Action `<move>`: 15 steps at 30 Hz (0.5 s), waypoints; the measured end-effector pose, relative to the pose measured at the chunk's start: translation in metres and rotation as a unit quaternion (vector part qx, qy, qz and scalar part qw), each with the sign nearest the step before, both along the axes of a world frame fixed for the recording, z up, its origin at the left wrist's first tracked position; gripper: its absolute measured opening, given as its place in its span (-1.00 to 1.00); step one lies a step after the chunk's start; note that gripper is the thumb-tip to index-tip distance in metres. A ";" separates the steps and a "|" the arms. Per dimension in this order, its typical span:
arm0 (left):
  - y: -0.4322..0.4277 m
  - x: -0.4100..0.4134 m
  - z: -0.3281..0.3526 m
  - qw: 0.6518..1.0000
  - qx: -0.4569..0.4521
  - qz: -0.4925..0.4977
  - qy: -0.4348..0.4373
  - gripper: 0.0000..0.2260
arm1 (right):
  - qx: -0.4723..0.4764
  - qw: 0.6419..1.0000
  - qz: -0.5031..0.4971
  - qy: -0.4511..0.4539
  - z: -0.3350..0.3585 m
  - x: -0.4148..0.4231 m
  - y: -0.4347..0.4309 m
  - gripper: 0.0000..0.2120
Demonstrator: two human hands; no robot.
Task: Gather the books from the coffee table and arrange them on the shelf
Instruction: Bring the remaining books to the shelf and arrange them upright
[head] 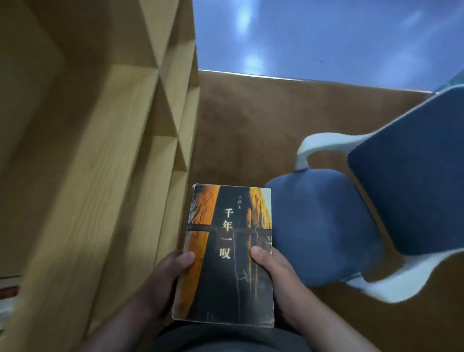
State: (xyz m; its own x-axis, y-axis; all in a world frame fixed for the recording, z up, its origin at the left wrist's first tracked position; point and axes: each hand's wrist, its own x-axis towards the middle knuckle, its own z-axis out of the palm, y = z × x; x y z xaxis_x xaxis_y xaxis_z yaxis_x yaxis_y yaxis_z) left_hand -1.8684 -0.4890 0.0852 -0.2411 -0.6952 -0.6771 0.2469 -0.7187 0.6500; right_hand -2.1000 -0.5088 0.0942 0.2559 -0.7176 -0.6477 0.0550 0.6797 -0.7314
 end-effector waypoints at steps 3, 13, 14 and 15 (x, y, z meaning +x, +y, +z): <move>-0.010 0.018 0.003 0.997 0.002 0.071 -0.037 -0.31 | -0.005 0.998 0.069 0.002 0.007 0.023 -0.043 -0.55; -0.051 0.029 0.015 0.966 0.014 0.253 -0.043 -0.50 | -0.014 0.966 0.257 0.015 0.018 0.074 -0.167 -0.56; -0.060 0.026 0.017 0.960 0.002 0.276 -0.044 -0.51 | -0.014 0.961 0.274 0.025 0.019 0.079 -0.183 -0.51; -0.069 0.024 0.019 0.953 -0.007 0.300 -0.042 -0.52 | -0.016 0.956 0.290 0.031 0.019 0.083 -0.199 -0.44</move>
